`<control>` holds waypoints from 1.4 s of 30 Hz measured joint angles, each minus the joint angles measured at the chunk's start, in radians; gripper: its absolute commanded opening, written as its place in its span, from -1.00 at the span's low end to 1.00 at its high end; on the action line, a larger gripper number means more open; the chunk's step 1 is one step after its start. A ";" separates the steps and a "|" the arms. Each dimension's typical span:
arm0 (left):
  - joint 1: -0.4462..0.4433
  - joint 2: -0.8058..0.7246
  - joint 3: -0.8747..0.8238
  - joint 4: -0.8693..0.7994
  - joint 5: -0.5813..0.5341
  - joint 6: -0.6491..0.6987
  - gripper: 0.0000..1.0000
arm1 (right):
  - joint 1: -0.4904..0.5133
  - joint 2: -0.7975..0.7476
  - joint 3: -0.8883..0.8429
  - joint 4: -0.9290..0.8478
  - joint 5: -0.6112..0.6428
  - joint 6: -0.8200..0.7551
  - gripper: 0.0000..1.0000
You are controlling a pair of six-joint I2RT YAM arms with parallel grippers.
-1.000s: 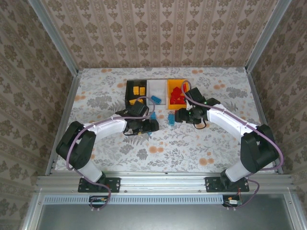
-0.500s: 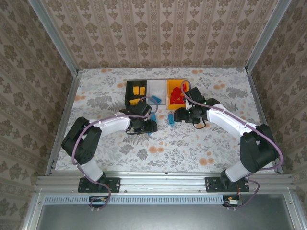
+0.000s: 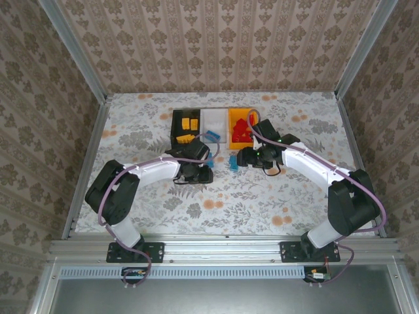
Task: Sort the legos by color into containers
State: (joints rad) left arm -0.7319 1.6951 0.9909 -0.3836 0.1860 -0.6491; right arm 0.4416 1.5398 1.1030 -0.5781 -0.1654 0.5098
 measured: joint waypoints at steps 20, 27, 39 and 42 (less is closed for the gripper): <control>-0.001 -0.077 0.002 -0.037 0.000 0.045 -0.40 | 0.010 0.000 0.000 0.000 0.000 0.011 0.33; 0.000 -0.077 0.027 -0.053 -0.011 0.067 0.10 | 0.016 0.002 0.000 0.000 0.000 0.011 0.33; 0.053 -0.032 0.072 -0.107 -0.034 0.109 0.15 | 0.022 0.027 -0.001 0.006 0.000 0.014 0.34; 0.058 -0.006 0.096 -0.108 -0.034 0.124 0.16 | 0.022 0.027 -0.001 0.007 0.000 0.014 0.33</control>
State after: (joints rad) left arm -0.6735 1.6890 1.0866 -0.4911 0.1520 -0.5255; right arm 0.4633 1.5665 1.1019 -0.5713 -0.1654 0.5243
